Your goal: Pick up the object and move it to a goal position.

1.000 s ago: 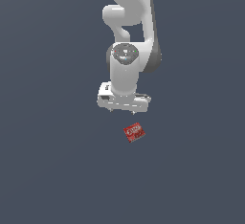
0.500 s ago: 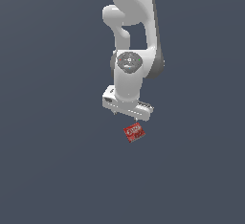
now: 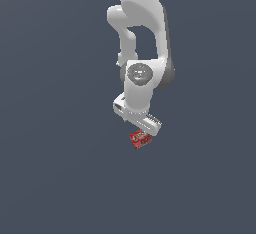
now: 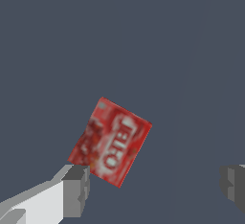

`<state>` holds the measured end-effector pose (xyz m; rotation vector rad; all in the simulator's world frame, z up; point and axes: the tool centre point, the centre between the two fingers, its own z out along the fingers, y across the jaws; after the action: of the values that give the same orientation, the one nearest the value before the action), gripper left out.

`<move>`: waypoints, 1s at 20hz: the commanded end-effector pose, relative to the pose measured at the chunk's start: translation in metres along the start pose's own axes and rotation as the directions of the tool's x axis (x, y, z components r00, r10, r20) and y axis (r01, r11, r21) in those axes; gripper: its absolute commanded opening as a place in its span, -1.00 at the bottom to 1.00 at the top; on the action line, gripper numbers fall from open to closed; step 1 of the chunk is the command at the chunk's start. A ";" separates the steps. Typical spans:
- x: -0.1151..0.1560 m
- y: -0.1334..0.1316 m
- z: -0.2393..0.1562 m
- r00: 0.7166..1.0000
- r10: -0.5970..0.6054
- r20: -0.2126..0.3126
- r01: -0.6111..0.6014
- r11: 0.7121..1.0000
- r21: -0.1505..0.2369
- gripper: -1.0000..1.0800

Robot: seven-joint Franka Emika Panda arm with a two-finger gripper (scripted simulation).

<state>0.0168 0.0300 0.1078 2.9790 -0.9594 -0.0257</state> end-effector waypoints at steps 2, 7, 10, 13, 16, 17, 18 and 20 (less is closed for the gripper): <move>0.000 -0.007 0.008 0.996 0.094 -0.001 -0.094 0.996 0.004 0.92; -0.001 -0.016 0.019 0.975 0.223 -0.002 -0.223 0.975 0.009 0.92; -0.002 -0.021 0.025 0.955 0.295 -0.002 -0.295 0.955 0.012 0.92; -0.003 -0.025 0.031 0.935 0.354 -0.002 -0.354 0.935 0.015 0.92; -0.003 -0.029 0.035 0.916 0.401 -0.003 -0.401 0.916 0.017 0.92; -0.003 -0.030 0.036 0.910 0.414 -0.003 -0.413 0.910 0.017 0.92; -0.003 -0.030 0.037 0.905 0.425 -0.003 -0.425 0.905 0.018 0.92; -0.003 -0.032 0.039 0.896 0.444 -0.003 -0.444 0.896 0.019 0.92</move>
<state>0.0311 0.0568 0.0697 2.7061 -1.5933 -0.0037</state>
